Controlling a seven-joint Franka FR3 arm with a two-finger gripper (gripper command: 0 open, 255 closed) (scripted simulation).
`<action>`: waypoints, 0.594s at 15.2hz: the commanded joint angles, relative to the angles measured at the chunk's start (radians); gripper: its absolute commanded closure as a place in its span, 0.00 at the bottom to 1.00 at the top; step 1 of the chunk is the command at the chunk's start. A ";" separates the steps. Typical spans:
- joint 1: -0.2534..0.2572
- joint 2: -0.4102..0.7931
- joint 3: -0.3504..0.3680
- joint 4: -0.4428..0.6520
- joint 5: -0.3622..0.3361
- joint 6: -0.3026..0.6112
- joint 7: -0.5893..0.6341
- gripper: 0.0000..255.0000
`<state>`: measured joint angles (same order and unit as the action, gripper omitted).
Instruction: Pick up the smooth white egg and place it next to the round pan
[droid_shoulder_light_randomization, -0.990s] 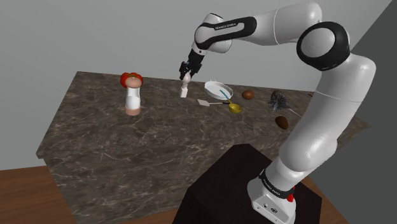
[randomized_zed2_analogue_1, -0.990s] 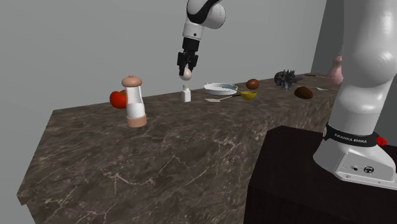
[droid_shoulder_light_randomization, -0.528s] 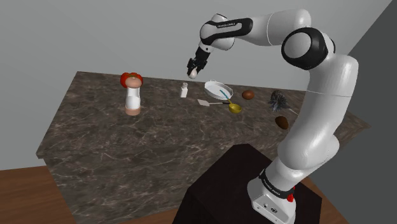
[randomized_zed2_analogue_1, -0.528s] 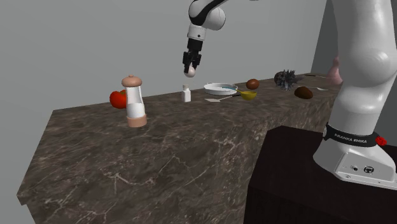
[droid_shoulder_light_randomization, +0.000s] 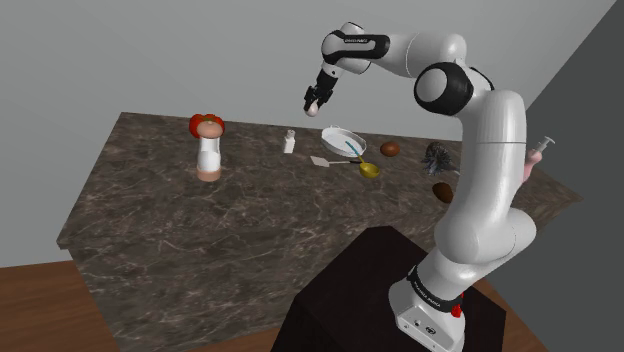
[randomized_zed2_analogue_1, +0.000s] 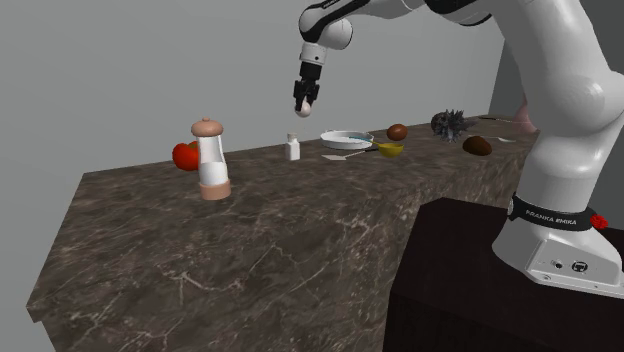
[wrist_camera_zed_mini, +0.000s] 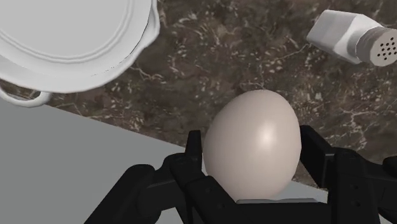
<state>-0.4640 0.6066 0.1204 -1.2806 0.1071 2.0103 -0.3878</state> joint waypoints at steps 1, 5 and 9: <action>-0.009 0.031 -0.003 0.038 0.000 -0.010 -0.013 1.00; -0.009 0.041 -0.003 0.002 0.001 0.037 -0.019 1.00; -0.009 0.055 -0.003 -0.029 0.003 0.081 -0.026 1.00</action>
<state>-0.4734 0.6530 0.1178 -1.3102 0.1099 2.0828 -0.4117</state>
